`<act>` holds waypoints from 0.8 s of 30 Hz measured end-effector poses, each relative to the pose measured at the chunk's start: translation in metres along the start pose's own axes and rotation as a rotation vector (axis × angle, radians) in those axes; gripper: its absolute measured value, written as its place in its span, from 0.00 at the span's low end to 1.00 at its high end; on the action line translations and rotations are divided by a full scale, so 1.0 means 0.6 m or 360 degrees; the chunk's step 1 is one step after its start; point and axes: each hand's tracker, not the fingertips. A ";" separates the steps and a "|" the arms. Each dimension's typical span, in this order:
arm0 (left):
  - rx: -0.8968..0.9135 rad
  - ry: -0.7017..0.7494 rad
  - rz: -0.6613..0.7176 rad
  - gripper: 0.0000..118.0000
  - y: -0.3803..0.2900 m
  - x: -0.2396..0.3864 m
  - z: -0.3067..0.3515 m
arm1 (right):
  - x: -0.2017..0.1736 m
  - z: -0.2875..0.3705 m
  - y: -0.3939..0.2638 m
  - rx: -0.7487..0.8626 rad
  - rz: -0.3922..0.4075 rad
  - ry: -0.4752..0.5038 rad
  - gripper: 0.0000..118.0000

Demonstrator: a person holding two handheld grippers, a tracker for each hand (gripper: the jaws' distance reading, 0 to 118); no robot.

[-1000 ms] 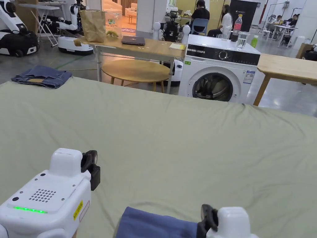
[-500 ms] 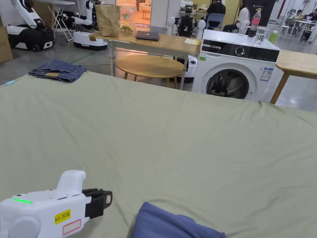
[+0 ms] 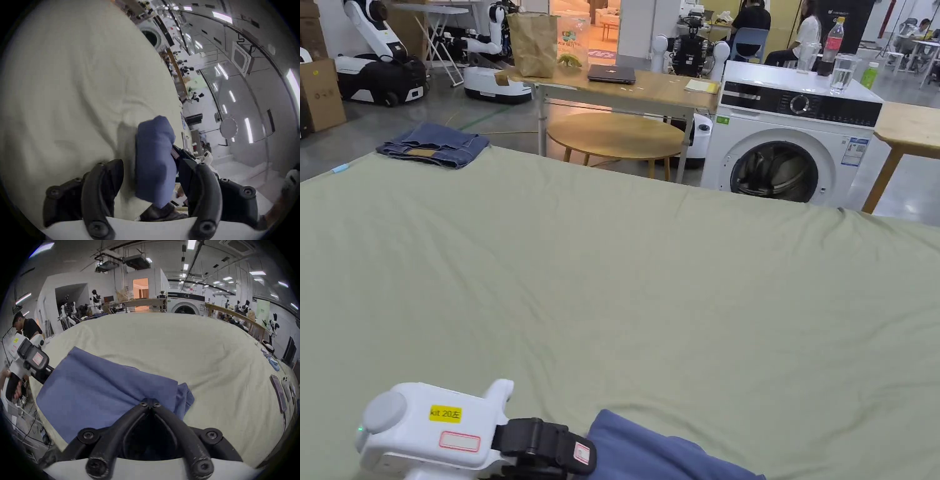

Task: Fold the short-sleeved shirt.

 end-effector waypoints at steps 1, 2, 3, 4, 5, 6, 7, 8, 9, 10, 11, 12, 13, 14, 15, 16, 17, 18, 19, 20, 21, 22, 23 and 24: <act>-0.0045 -0.0035 0.0012 0.60 0.003 -0.003 -0.015 | 0.001 0.000 0.001 -0.0001 -0.0005 0.0003 0.00; -0.0073 -0.0060 0.0019 0.60 0.005 -0.005 -0.029 | 0.002 0.000 0.001 -0.0003 -0.0011 0.0005 0.00; -0.0108 -0.0058 0.0024 0.60 0.006 -0.007 -0.045 | 0.002 0.000 0.001 -0.0004 -0.0015 0.0008 0.00; -0.0137 -0.0053 0.0024 0.60 0.007 -0.009 -0.057 | 0.002 0.000 0.001 -0.0004 -0.0017 0.0010 0.00; -0.0142 -0.0039 0.0019 0.60 0.008 -0.009 -0.070 | 0.003 0.000 0.001 -0.0005 -0.0019 0.0013 0.00; -0.0141 -0.0053 0.0026 0.60 0.009 -0.010 -0.082 | 0.004 0.000 0.001 -0.0005 -0.0022 0.0017 0.00; -0.0140 -0.0104 0.0040 0.60 0.010 -0.011 -0.088 | 0.004 0.000 0.000 -0.0005 -0.0025 0.0020 0.00; -0.0123 -0.0130 0.0064 0.60 0.010 -0.010 -0.092 | 0.005 0.000 0.000 -0.0004 -0.0027 0.0022 0.00; -0.0109 -0.0131 0.0083 0.60 0.010 -0.012 -0.095 | 0.005 0.000 0.000 -0.0005 -0.0029 0.0024 0.00; -0.0096 -0.0131 0.0081 0.58 0.007 -0.012 -0.097 | 0.005 0.000 0.001 -0.0005 -0.0031 0.0025 0.00; -0.0079 -0.0075 0.0043 0.50 0.005 -0.011 -0.099 | 0.006 0.000 0.000 -0.0005 -0.0033 0.0025 0.00; -0.0072 0.0040 -0.0005 0.36 0.001 -0.010 -0.098 | 0.006 0.000 0.001 -0.0006 -0.0033 0.0023 0.00; -0.0069 0.0048 -0.0020 0.24 -0.004 -0.013 -0.097 | 0.006 -0.001 0.001 -0.0006 -0.0035 0.0030 0.00; -0.0067 -0.0014 -0.0002 0.22 -0.008 -0.016 -0.096 | 0.006 -0.001 0.001 -0.0008 -0.0034 0.0029 0.00; -0.0056 -0.0041 0.0008 0.20 -0.008 -0.018 -0.093 | 0.006 0.000 0.002 -0.0006 -0.0033 0.0030 0.00; -0.0051 -0.0031 0.0002 0.18 -0.009 -0.018 -0.092 | 0.005 0.000 0.002 -0.0003 -0.0028 0.0032 0.00; -0.0041 -0.0026 -0.0013 0.18 -0.011 -0.015 -0.092 | 0.004 0.001 0.005 -0.0002 -0.0020 0.0029 0.00; -0.0034 -0.0030 -0.0022 0.17 -0.011 -0.014 -0.090 | 0.001 0.002 0.008 0.0004 -0.0007 0.0021 0.00; -0.0029 -0.0041 -0.0017 0.16 -0.009 -0.012 -0.088 | 0.000 0.003 0.011 0.0019 0.0011 0.0016 0.00; -0.0022 -0.0044 -0.0012 0.16 -0.007 -0.010 -0.085 | -0.002 0.006 0.016 0.0048 0.0042 0.0010 0.00; -0.0017 -0.0052 -0.0009 0.16 -0.005 -0.006 -0.081 | -0.004 0.009 0.025 0.0087 0.0079 -0.0005 0.00; -0.0014 -0.0061 -0.0010 0.15 -0.003 -0.001 -0.076 | -0.006 0.012 0.036 0.0132 0.0099 -0.0023 0.00; -0.0007 -0.0060 -0.0015 0.15 -0.002 0.005 -0.071 | -0.007 0.014 0.046 0.0155 0.0104 -0.0025 0.00; -0.0003 -0.0055 -0.0026 0.15 0.003 0.017 -0.061 | -0.007 0.014 0.061 0.0170 0.0102 -0.0021 0.00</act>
